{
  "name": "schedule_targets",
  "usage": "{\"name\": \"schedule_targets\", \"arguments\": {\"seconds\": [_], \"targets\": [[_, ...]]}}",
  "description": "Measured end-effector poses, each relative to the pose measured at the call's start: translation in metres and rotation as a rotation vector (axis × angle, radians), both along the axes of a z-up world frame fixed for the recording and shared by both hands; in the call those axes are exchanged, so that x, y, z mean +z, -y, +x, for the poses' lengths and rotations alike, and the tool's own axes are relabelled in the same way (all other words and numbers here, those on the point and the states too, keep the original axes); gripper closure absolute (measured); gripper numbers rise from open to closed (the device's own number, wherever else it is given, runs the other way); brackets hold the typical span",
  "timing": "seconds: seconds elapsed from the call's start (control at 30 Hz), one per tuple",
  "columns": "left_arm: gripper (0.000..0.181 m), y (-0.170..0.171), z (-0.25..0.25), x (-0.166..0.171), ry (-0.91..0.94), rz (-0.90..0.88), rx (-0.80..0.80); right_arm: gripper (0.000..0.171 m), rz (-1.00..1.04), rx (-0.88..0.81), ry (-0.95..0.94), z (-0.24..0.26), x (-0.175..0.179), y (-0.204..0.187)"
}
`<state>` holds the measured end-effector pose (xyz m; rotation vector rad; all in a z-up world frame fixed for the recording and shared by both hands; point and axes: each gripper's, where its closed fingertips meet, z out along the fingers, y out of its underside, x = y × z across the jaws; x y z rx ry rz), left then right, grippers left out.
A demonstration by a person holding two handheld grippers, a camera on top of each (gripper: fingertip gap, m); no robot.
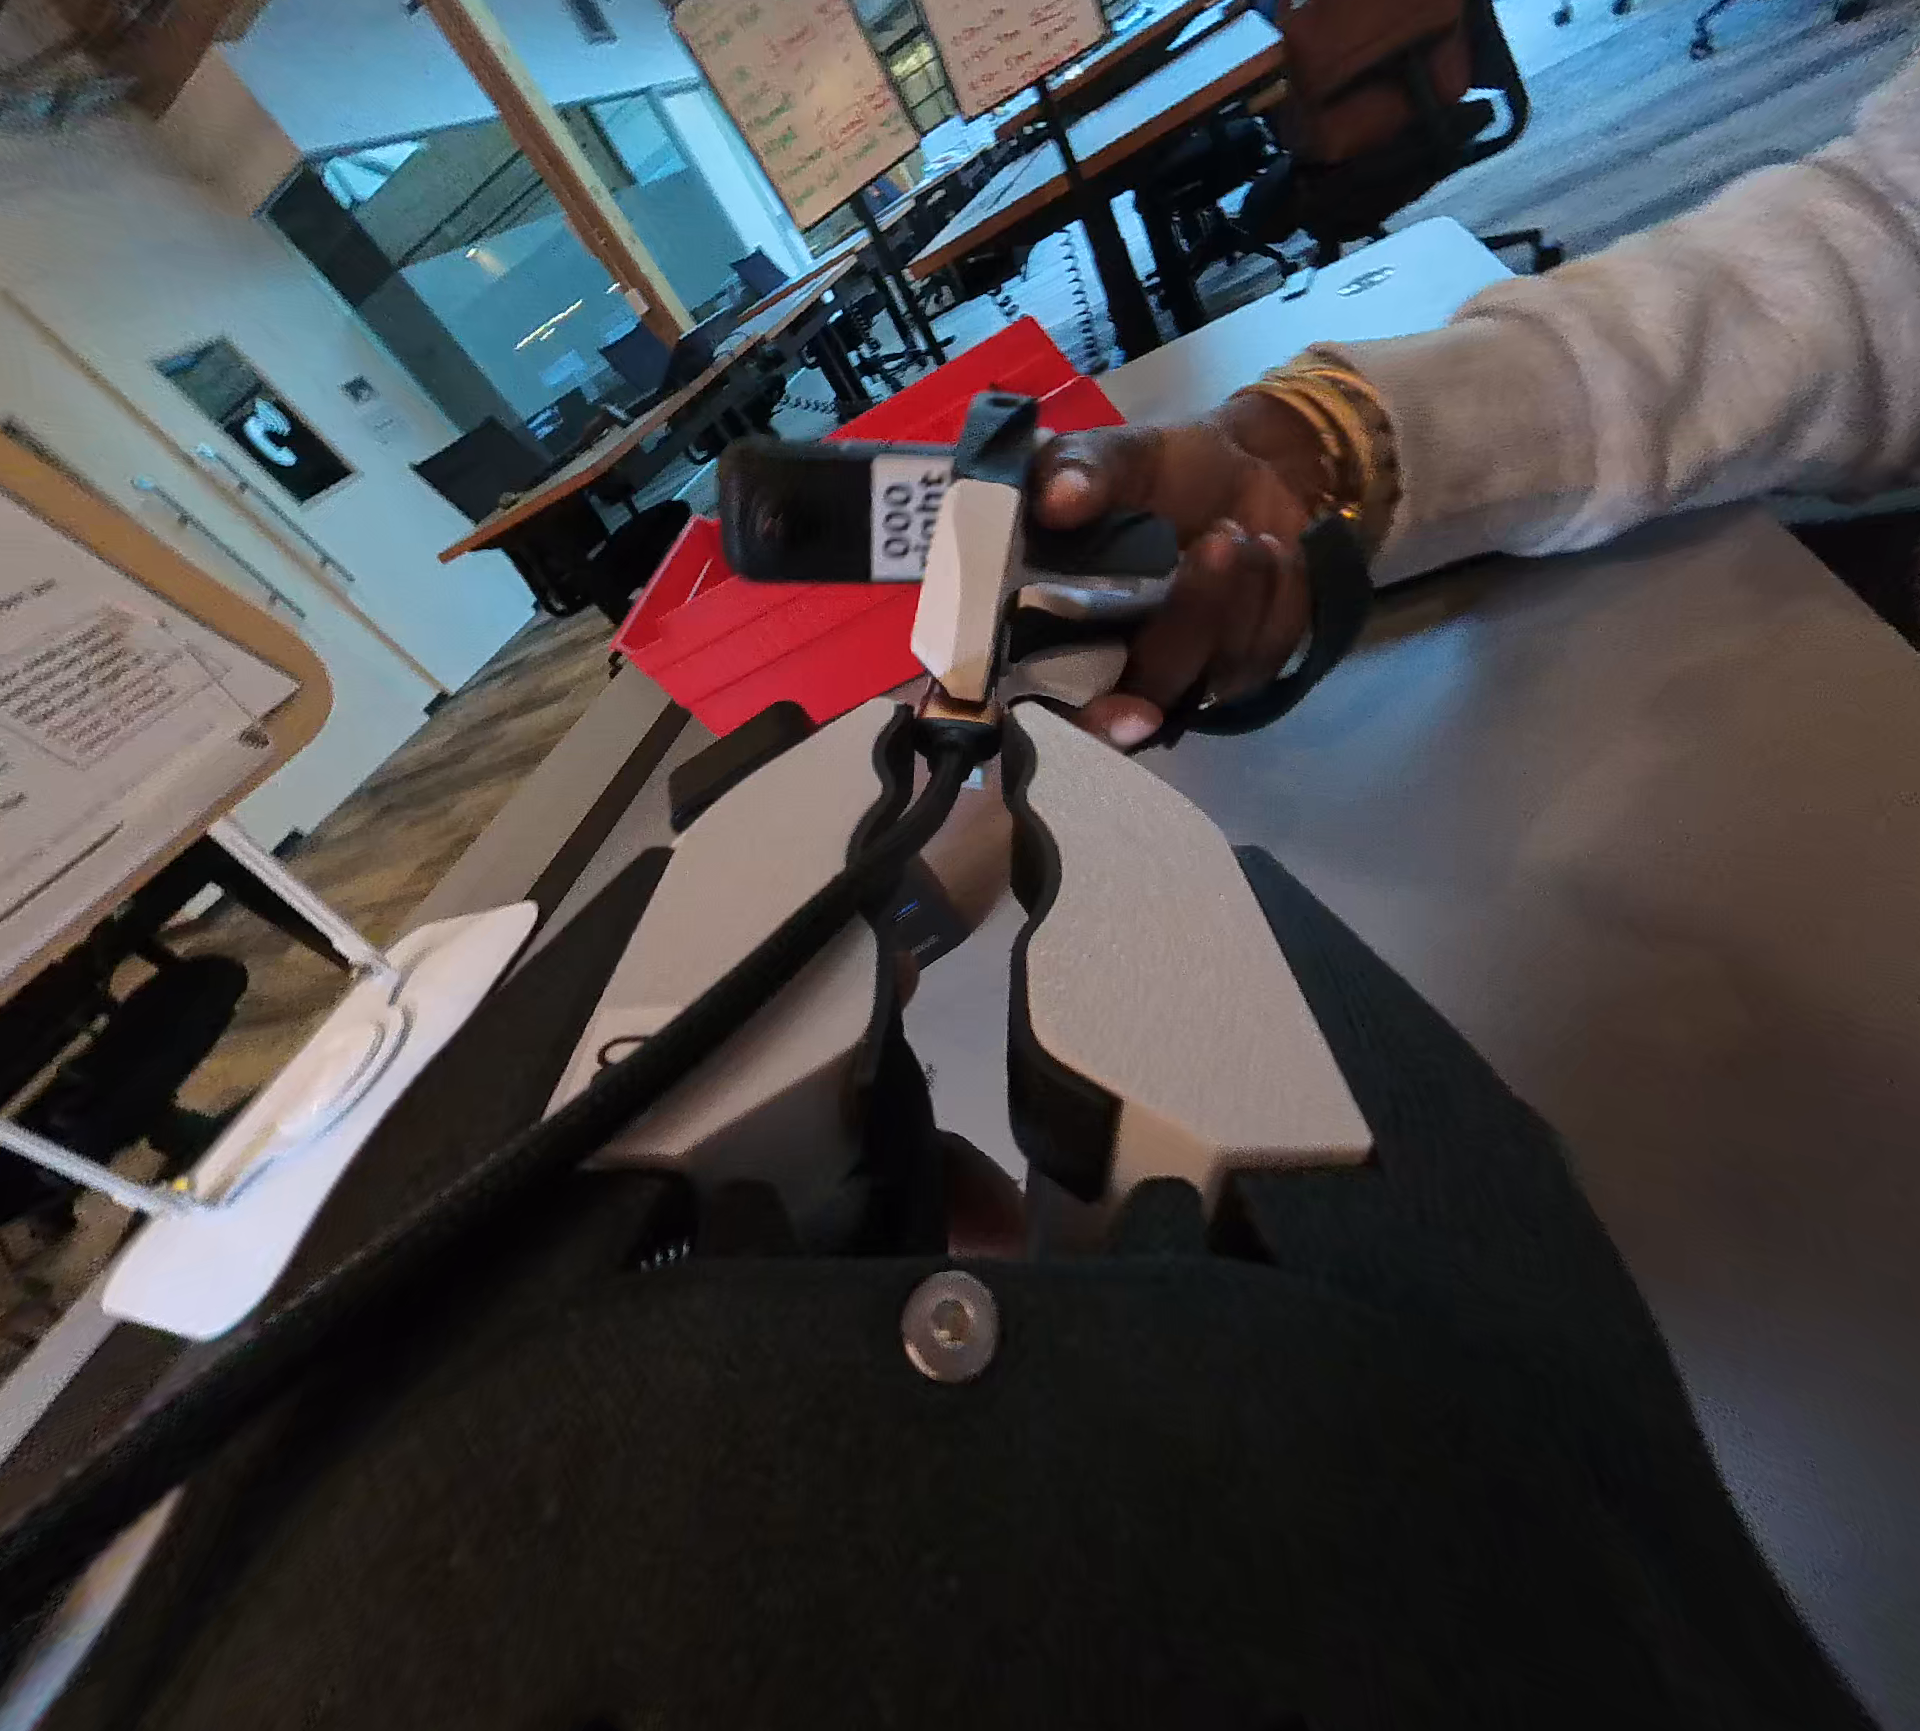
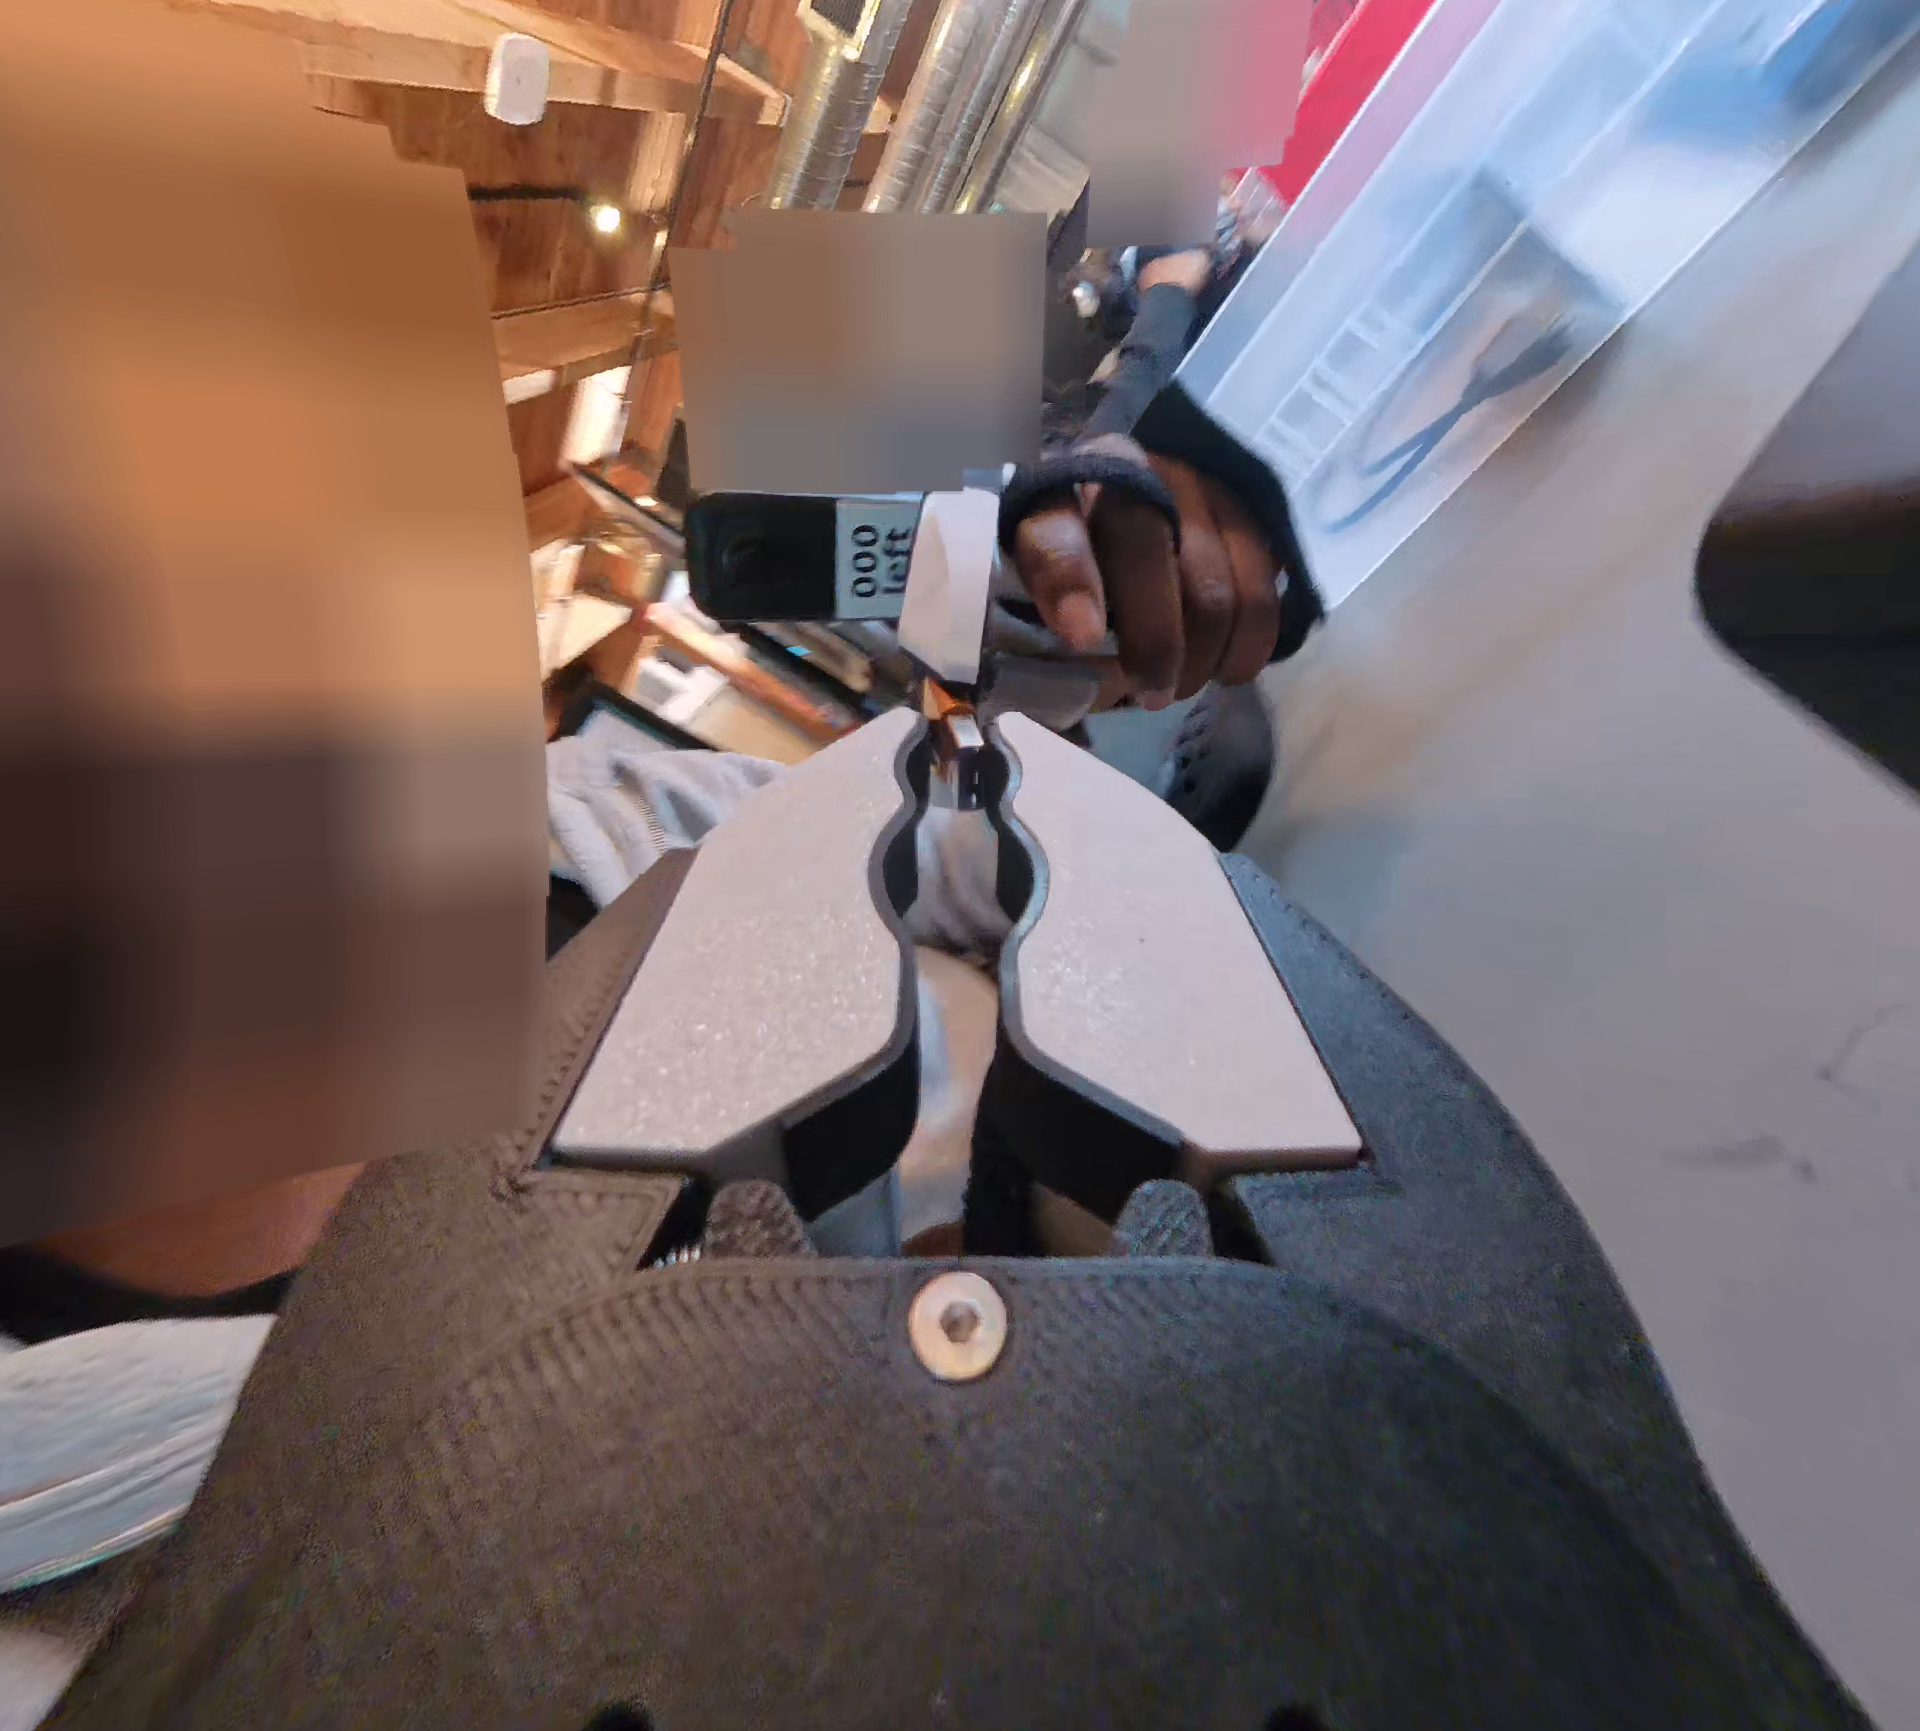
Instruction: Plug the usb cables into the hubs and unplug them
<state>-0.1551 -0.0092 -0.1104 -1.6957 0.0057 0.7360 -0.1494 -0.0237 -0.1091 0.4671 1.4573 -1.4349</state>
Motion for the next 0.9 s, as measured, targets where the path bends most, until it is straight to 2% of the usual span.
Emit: {"name": "schedule_targets", "arguments": {"seconds": [0.03, 0.13, 0.27, 0.3, 0.37, 0.43, 0.5, 0.57, 0.63, 0.67, 0.73, 0.83, 0.9], "targets": [[0.166, 0.001, -0.005, 0.001, 0.020, 0.016, 0.032, 0.160, -0.002, -0.065, -0.071, -0.006, 0.000, 0.001], [0.165, 0.013, -0.028, -0.001, 0.125, 0.067, 0.171, 0.139, 0.010, -0.348, -0.415, -0.035, 0.008, -0.006], [0.165, 0.032, -0.056, -0.005, 0.307, 0.232, 0.334, 0.131, 0.121, -1.041, -0.927, -0.100, 0.039, -0.057], [0.165, 0.035, -0.059, -0.006, 0.354, 0.277, 0.346, 0.127, 0.187, -1.151, -1.013, -0.110, 0.040, -0.069], [0.165, 0.039, -0.066, -0.009, 0.426, 0.339, 0.377, 0.110, 0.343, -1.144, -1.084, -0.121, 0.022, -0.068], [0.165, 0.043, -0.069, -0.013, 0.463, 0.355, 0.401, 0.096, 0.477, -1.005, -1.011, -0.123, -0.012, -0.051], [0.165, 0.045, -0.071, -0.015, 0.462, 0.351, 0.426, 0.097, 0.558, -0.909, -0.937, -0.123, -0.040, -0.038], [0.165, 0.044, -0.071, -0.017, 0.445, 0.317, 0.434, 0.107, 0.598, -0.897, -0.902, -0.125, -0.055, -0.031], [0.165, 0.038, -0.069, -0.020, 0.439, 0.284, 0.432, 0.141, 0.602, -0.907, -0.882, -0.128, -0.058, -0.026], [0.165, 0.036, -0.069, -0.021, 0.434, 0.273, 0.435, 0.143, 0.600, -0.944, -0.854, -0.131, -0.057, -0.027], [0.165, 0.031, -0.068, -0.023, 0.406, 0.255, 0.448, 0.144, 0.526, -0.973, -0.684, -0.132, -0.055, -0.027], [0.165, 0.028, -0.069, -0.022, 0.316, 0.222, 0.516, 0.145, 0.235, -0.941, -0.240, -0.126, -0.044, -0.021], [0.165, 0.024, -0.068, -0.023, 0.255, 0.179, 0.547, 0.145, 0.162, -0.953, -0.124, -0.125, -0.044, -0.021]]}}
